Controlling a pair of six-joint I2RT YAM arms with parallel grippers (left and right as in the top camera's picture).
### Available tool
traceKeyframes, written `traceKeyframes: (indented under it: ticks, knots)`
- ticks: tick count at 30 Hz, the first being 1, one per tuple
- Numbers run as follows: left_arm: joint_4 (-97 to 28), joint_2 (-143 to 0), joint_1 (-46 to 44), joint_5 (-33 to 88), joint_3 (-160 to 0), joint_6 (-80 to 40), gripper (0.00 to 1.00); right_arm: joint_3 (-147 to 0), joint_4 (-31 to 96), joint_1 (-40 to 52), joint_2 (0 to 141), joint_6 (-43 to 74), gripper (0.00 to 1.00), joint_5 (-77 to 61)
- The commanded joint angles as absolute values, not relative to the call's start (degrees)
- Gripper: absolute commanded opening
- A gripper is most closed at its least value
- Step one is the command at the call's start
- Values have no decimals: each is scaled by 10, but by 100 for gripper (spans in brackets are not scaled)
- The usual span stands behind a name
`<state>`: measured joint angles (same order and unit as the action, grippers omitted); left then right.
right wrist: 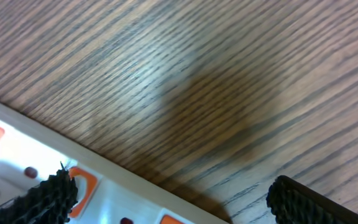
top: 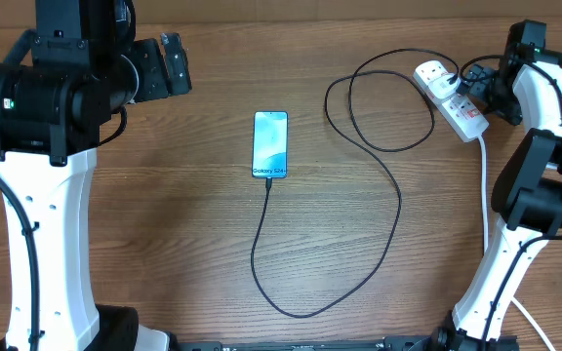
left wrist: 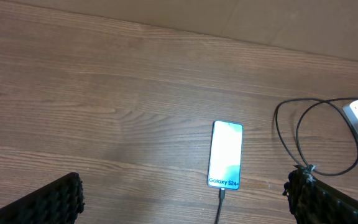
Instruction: Plug charger to phone and switch on socket
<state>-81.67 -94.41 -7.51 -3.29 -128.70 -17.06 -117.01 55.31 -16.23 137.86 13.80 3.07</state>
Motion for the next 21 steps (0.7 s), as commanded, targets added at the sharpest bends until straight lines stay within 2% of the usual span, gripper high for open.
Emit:
traceKeyframes:
  ticks: [1, 11, 17, 21]
  knots:
    - [-817, -947, -77, -40, -1286, -180, 100, -1154, 582, -150, 1420, 103, 100, -20]
    - [-817, -947, -77, -40, -1286, -180, 100, -1162, 597, -151, 1419, 104, 100, -23]
    - [-817, -947, -77, -40, -1286, -180, 99, -1220, 673, -158, 1386, 149, 100, -22]
    - [-817, -947, -77, -40, -1286, -180, 100, -1236, 730, -168, 1306, 182, 100, -23]
